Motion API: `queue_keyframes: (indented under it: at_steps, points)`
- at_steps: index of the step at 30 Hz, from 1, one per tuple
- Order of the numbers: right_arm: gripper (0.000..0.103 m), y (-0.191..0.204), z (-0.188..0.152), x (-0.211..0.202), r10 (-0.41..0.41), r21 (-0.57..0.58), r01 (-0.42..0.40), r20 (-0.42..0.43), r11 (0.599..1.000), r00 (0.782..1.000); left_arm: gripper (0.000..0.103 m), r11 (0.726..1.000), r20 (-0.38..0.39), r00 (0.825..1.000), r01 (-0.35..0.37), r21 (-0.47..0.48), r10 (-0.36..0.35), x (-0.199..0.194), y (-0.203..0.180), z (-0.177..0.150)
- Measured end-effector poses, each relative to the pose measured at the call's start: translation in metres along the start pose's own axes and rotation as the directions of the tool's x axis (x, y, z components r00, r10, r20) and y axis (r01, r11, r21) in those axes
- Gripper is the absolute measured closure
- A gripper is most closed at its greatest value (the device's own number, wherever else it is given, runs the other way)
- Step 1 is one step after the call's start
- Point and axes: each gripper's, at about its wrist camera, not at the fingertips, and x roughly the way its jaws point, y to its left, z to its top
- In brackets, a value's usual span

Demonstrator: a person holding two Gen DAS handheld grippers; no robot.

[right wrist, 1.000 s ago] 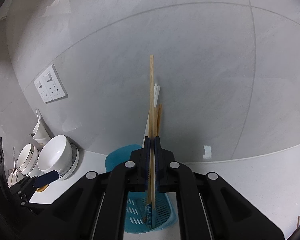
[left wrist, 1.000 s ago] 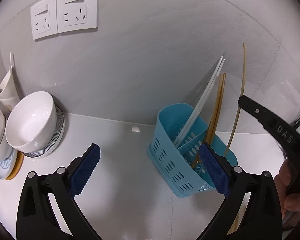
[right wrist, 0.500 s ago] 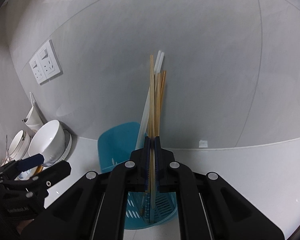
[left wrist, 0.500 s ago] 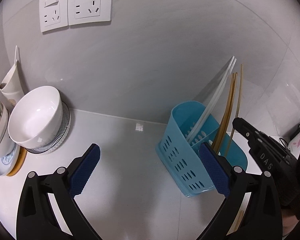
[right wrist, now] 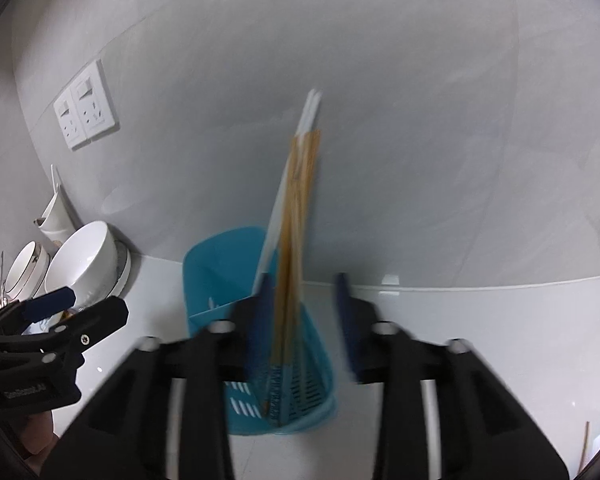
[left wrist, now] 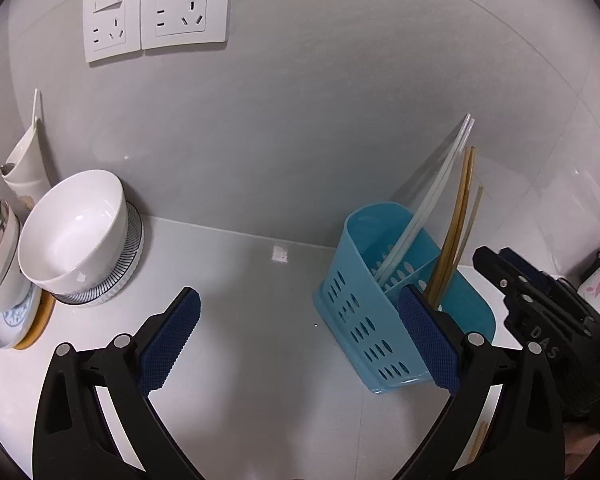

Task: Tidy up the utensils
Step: 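Move both open tools back over the remaining chopsticks on the counter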

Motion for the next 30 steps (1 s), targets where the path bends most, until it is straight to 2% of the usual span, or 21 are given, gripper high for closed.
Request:
queue_keyframes:
  at_steps: [2,4,6,9,13,22,30]
  points:
    - [0.049,-0.004,0.001,-0.009,-0.011,-0.003,0.011,0.006,1.0,1.0,0.006,1.0,0.003,1.0,0.005,0.006,-0.005,-0.004,-0.002,-0.001]
    - [0.034,-0.01,0.0,-0.019,-0.033,-0.015,0.033,0.006,0.999,0.999,0.006,1.0,0.007,1.0,0.007,0.016,-0.007,-0.007,-0.005,-0.003]
    - [0.029,-0.017,-0.003,-0.03,-0.054,-0.021,0.054,0.004,0.998,0.999,0.006,1.0,0.004,1.0,0.003,0.019,-0.003,-0.012,-0.009,-0.006]
    - [0.016,-0.032,-0.011,-0.046,-0.084,-0.006,0.084,-0.007,0.996,0.996,0.006,1.0,-0.002,1.0,0.015,0.018,-0.015,-0.016,-0.015,-0.012]
    - [0.008,-0.056,-0.029,-0.065,-0.12,0.03,0.121,-0.039,0.992,0.992,0.006,0.998,-0.023,0.999,0.048,0.05,-0.047,-0.025,-0.034,-0.025]
    - [0.008,-0.108,-0.076,-0.1,-0.207,0.078,0.216,-0.112,0.973,0.972,0.006,0.982,-0.103,0.988,0.125,0.143,-0.111,-0.034,-0.085,-0.07]
    - [0.008,-0.141,-0.115,-0.123,-0.248,0.091,0.268,-0.179,0.959,0.952,0.006,0.961,-0.202,0.968,0.191,0.199,-0.15,-0.031,-0.124,-0.113]
